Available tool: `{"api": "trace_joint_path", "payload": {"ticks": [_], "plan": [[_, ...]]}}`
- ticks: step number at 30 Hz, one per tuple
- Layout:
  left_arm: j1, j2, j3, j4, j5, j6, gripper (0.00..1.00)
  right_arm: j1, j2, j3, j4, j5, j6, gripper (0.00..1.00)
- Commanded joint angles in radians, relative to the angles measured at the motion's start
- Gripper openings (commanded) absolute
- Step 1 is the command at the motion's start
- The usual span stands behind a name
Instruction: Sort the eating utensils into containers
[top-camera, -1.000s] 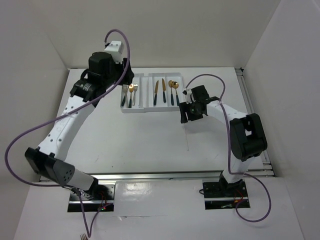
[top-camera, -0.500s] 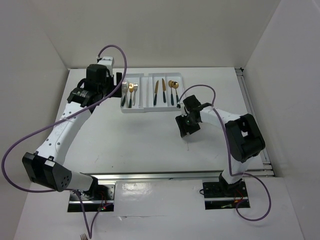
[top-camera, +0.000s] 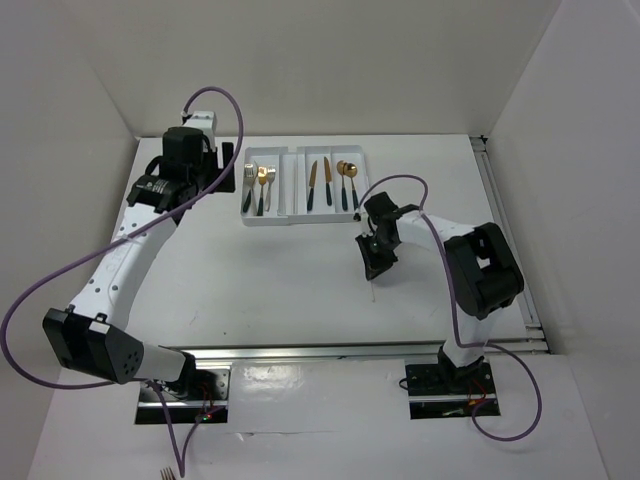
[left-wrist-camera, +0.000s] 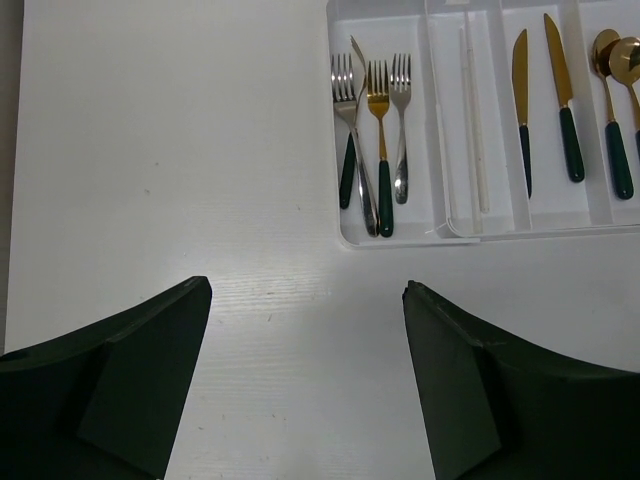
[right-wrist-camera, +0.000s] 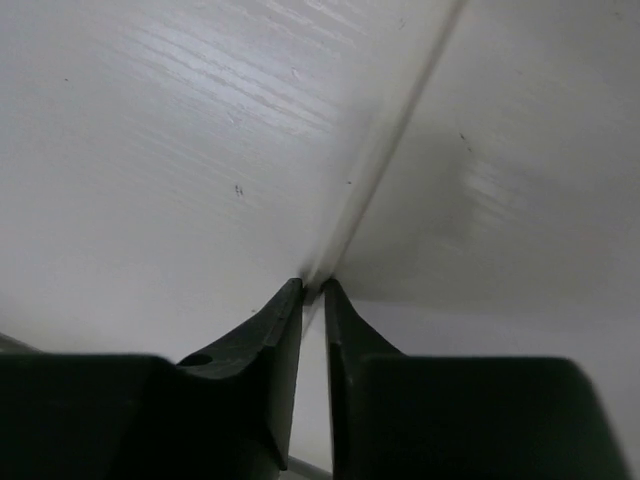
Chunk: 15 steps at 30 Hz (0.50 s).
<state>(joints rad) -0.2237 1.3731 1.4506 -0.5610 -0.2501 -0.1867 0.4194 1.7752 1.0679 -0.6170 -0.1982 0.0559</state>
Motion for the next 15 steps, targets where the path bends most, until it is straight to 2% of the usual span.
{"api": "trace_joint_path", "payload": {"ticks": [1,2,5,7,11,14,15], "plan": [[0.009,-0.034,0.022,0.012,-0.006,-0.005,0.92,0.025,0.075,-0.008,-0.043,-0.014,0.012,0.16],[0.009,-0.034,0.022,0.012,-0.006,-0.005,0.92,0.025,0.09,-0.008,-0.043,0.0,0.012,0.11],[0.018,-0.034,0.022,0.012,-0.006,-0.014,0.93,0.038,0.102,0.001,-0.052,0.026,0.021,0.08],[0.018,-0.034,0.022,0.012,-0.006,-0.014,0.93,0.048,0.113,0.001,-0.052,0.042,0.021,0.0],[0.018,-0.034,0.001,0.012,0.003,-0.023,0.93,0.068,0.104,0.01,-0.052,0.079,0.021,0.0],[0.018,-0.052,-0.027,0.012,0.014,-0.023,0.93,0.093,0.02,0.001,-0.018,0.085,0.01,0.0],[0.018,-0.052,-0.036,0.012,0.014,-0.023,0.93,0.122,-0.052,-0.008,-0.004,0.085,-0.002,0.0]]}}
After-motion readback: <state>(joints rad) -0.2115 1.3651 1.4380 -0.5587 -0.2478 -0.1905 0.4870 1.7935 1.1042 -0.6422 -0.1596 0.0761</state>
